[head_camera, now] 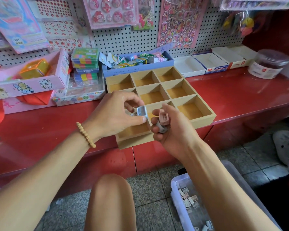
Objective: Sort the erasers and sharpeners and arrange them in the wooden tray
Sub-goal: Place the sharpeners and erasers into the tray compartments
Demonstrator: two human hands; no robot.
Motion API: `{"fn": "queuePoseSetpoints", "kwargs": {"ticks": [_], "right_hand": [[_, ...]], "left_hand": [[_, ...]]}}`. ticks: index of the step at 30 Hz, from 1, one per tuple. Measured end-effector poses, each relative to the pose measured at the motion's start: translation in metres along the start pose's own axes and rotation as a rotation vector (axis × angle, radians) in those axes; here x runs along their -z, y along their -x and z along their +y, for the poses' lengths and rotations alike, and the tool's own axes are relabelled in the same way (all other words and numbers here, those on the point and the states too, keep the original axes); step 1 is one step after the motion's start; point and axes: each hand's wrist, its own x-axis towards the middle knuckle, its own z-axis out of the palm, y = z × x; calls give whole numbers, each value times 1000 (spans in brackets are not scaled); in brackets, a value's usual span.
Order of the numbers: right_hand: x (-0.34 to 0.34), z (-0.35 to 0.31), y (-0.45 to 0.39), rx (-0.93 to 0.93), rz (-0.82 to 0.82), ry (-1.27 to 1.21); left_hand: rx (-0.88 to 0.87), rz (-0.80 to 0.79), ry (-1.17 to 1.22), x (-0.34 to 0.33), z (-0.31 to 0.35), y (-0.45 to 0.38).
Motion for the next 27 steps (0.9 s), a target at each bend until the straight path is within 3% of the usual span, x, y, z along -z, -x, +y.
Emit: {"fn": "queuePoseSetpoints", "kwargs": {"ticks": [6, 12, 20, 27], "right_hand": [[15, -12, -3, 37, 34, -131], [20, -6, -9, 70, 42, -96], [26, -1, -4, 85, 35, -32], [28, 4, -3, 106, 22, 63]], "left_hand": [[219, -122, -351, -2, -39, -1], [264, -126, -571, -15, -51, -7], [279, -31, -712, -21, -48, -8], [255, -20, -699, -26, -53, -12]]}}
